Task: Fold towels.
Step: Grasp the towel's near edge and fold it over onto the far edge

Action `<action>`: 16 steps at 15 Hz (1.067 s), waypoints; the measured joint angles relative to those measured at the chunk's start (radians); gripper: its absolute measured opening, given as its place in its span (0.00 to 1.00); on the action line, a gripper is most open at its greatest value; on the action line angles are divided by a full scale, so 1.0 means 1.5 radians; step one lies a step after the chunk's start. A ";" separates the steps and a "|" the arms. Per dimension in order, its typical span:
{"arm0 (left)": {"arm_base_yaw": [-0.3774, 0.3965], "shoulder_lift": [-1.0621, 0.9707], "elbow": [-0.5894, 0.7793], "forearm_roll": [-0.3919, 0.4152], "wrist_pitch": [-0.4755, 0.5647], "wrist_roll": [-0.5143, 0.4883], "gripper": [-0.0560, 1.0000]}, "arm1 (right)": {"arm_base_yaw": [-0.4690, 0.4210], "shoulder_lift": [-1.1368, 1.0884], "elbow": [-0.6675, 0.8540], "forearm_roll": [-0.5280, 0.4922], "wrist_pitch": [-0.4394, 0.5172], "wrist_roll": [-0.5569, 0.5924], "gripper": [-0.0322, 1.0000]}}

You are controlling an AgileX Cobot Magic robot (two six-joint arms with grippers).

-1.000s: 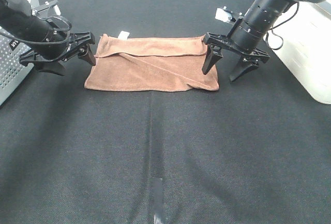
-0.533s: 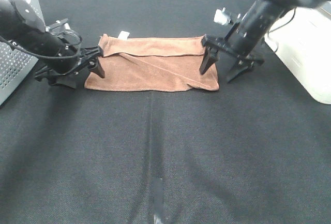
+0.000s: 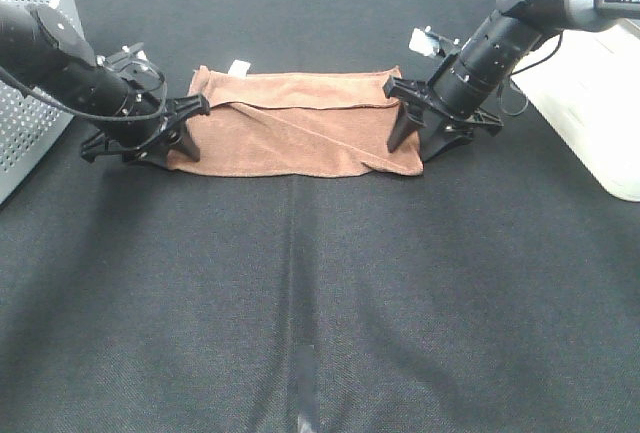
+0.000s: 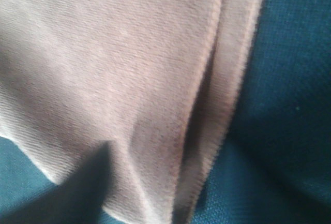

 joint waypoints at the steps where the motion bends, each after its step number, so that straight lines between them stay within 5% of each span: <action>1: 0.000 0.002 0.000 -0.001 0.008 0.006 0.19 | 0.000 0.003 0.000 0.009 0.006 0.000 0.35; 2: 0.000 0.004 0.000 -0.005 0.019 0.020 0.07 | 0.000 0.009 0.000 0.029 0.015 -0.001 0.17; 3: 0.000 0.004 0.000 -0.007 0.030 0.026 0.07 | 0.000 0.012 0.000 0.041 0.021 -0.001 0.06; 4: 0.001 -0.001 0.000 -0.006 0.046 0.029 0.07 | 0.000 0.014 0.000 0.045 0.027 -0.001 0.03; 11: 0.039 -0.089 0.003 0.108 0.207 0.042 0.07 | -0.005 -0.059 0.029 0.019 0.102 0.017 0.03; 16: 0.021 -0.143 0.121 0.116 0.215 0.042 0.07 | -0.004 -0.143 0.239 0.019 0.061 0.003 0.03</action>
